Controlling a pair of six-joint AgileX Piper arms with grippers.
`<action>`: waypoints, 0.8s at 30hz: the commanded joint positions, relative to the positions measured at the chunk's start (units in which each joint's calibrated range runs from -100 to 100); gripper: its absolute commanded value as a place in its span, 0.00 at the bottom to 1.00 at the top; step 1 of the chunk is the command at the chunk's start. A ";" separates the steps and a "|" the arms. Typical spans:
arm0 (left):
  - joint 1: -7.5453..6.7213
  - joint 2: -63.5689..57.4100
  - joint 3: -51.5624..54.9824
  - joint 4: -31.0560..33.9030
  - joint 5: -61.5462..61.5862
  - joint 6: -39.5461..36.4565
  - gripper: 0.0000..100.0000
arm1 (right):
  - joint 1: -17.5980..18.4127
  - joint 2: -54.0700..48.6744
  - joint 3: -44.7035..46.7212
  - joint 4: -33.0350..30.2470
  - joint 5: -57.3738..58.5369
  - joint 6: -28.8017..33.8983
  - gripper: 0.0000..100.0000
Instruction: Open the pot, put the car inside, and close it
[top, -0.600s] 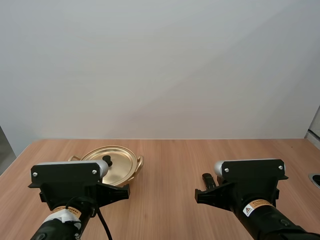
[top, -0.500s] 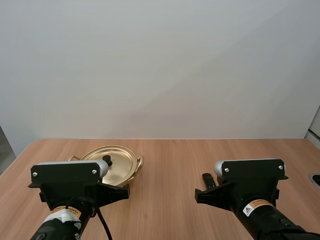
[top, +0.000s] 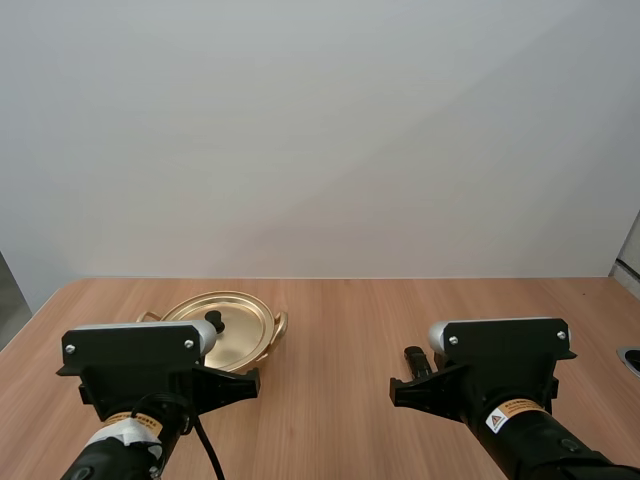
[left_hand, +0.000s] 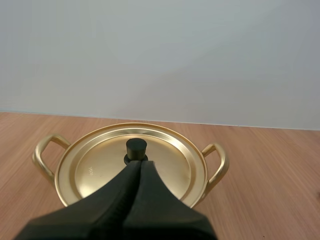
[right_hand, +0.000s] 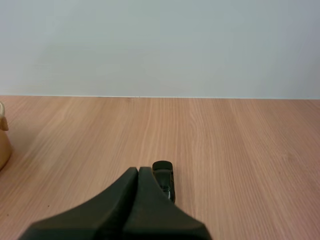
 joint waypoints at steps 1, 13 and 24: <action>-0.03 0.00 0.00 0.02 -0.05 0.02 0.00 | -0.05 0.05 0.00 0.05 -0.02 0.02 0.00; -0.03 0.00 0.00 0.02 -0.05 0.02 0.00 | -0.05 0.05 0.00 0.05 -0.02 0.02 0.00; -0.03 0.00 0.00 0.02 -0.05 0.02 0.00 | -0.05 0.05 0.00 6.63 -0.02 0.02 0.00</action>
